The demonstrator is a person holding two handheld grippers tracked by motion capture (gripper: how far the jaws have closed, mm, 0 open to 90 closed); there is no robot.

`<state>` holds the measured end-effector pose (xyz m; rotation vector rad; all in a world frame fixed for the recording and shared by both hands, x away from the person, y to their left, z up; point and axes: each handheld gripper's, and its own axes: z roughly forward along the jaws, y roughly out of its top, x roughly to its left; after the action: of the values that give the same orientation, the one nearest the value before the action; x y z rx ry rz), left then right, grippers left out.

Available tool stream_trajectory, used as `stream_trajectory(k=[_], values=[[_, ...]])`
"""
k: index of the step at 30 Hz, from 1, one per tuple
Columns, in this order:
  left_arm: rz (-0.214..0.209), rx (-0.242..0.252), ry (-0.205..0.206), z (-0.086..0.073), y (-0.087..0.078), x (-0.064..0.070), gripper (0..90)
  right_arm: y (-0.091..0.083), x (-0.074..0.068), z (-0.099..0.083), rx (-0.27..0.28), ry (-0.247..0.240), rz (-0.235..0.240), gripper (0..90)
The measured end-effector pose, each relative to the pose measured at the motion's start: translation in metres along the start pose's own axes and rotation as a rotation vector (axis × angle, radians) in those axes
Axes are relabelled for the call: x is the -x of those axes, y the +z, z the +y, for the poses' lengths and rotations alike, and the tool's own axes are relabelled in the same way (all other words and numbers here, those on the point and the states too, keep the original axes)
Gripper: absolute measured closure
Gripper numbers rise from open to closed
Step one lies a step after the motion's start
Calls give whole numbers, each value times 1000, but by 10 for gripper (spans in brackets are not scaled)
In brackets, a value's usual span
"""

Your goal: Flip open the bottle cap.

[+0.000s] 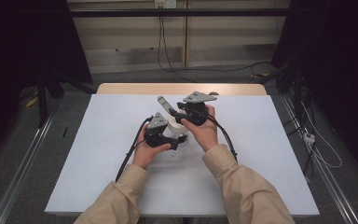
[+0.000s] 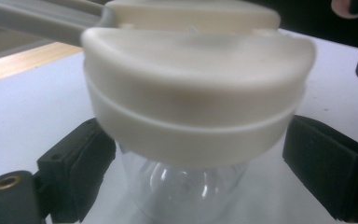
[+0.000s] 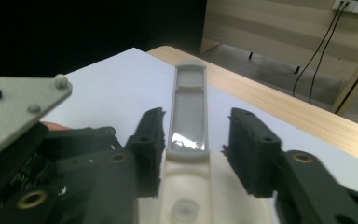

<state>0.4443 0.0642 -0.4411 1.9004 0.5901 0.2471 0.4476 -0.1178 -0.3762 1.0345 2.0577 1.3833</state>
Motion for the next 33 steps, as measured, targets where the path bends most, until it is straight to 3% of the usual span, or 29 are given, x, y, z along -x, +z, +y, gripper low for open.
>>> stream_trajectory(k=[2, 5, 7, 11, 22, 25, 33], values=[[-1, -6, -2, 1, -6, 2, 85, -5, 0, -1, 3, -7, -2, 471], [-3, -8, -9, 0, -15, 3, 68, -14, 0, -4, 13, 3, 13, 349], [-8, -8, -24, -1, -20, 4, 64, -18, 0, -7, 13, 16, 35, 328], [2, -11, -22, -4, -29, 5, 57, -28, -3, -11, 16, -4, 49, 243], [26, -59, 13, -12, -44, 9, 49, -52, -2, -32, 15, -14, 55, 179], [15, -51, -9, -14, -48, 9, 51, -58, 1, -40, 5, -17, 43, 170], [24, -61, 12, -19, -64, 9, 65, -74, 7, -64, -6, -4, 32, 142]])
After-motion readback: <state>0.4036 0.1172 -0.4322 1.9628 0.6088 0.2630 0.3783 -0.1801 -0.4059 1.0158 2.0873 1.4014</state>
